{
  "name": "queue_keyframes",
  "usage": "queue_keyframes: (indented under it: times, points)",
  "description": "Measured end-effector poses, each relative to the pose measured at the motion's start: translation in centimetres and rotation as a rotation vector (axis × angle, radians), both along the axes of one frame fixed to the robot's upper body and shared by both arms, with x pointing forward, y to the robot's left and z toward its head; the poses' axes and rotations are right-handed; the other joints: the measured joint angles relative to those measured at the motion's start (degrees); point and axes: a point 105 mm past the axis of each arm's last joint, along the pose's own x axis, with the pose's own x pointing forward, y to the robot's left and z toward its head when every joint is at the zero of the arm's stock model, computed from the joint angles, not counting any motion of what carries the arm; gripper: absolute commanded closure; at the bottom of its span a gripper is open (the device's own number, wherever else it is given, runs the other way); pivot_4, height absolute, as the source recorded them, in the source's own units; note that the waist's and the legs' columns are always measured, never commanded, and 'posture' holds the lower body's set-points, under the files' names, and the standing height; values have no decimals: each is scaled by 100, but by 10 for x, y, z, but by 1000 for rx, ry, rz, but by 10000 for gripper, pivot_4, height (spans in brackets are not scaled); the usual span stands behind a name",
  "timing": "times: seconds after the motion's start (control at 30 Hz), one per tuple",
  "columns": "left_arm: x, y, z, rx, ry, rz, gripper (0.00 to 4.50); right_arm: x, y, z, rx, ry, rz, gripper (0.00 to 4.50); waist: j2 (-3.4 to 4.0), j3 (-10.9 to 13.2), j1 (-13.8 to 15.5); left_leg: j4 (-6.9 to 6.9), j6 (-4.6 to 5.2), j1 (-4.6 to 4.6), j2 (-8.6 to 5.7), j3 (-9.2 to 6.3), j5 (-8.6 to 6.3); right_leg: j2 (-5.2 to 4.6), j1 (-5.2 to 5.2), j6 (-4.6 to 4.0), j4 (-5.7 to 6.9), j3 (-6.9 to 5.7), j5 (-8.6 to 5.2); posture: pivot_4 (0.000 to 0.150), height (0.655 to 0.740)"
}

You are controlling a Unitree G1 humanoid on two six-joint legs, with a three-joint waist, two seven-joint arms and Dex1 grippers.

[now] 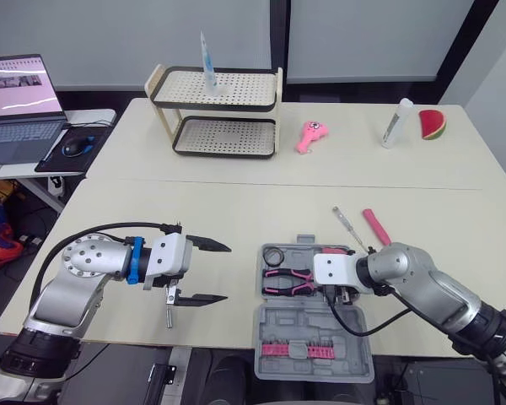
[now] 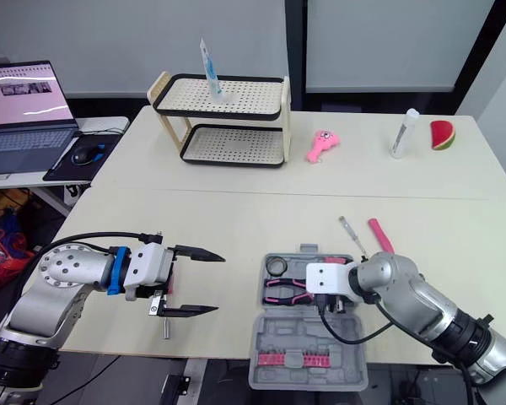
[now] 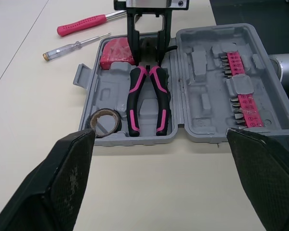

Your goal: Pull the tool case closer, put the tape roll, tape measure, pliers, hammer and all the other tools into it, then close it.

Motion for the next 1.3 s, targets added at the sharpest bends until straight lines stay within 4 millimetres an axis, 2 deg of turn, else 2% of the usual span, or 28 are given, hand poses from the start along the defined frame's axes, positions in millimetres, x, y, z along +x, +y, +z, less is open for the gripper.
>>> queue_keyframes:
  times: [0.13, 0.27, 0.4, 0.47, 0.67, 0.97, 1.3]
  points:
    - [2, -1, -2, 3, 5, 3, 0, 3, -3, 5, 35, 9, -34, 15320, 0, 0, -2, 1, 0, -1, 0, 0, 0, 0, -1, 0, 1, 0, 0, 1500, 7400]
    - [4, -5, -2, -5, -4, -16, 0, 8, -3, 26, 134, 16, -75, 15320, 0, 0, -1, 0, 0, -1, 0, -1, 0, 0, 0, 0, 1, -1, 0, 1500, 7400]
    - [6, -9, 0, -15, -16, -29, 0, 4, 4, 51, 234, -7, -25, 15320, -1, 0, -2, 1, 0, -1, 1, 0, 0, 0, 1, 0, 1, -1, 0, 1500, 7400]
    - [7, -12, 1, -19, -23, -39, 0, 2, 7, 52, 286, -36, -15, 19609, -5, -3, 3, 1, 0, -1, 1, -4, 0, 0, 3, 0, 2, -4, 0, 1500, 7400]
    - [7, -16, 1, -27, -21, -49, 0, -1, 24, 32, 425, -91, -54, 29990, -7, -4, -10, 2, -1, 1, 1, 4, 1, 1, -3, 0, 14, 1, 0, 1500, 7400]
    - [6, -16, 0, -8, -49, -61, 0, -3, 19, -1, 417, -103, -90, 44188, -7, -4, -13, 3, -2, 3, 1, 5, 1, 2, -4, 0, 20, 3, 0, 1500, 7400]
    - [7, -16, 0, -7, -55, -62, 0, 4, 16, -13, 424, -111, -113, 44903, -9, -5, -11, 4, -2, 5, 1, 5, 1, 2, -3, 0, 21, 2, 0, 1500, 7400]
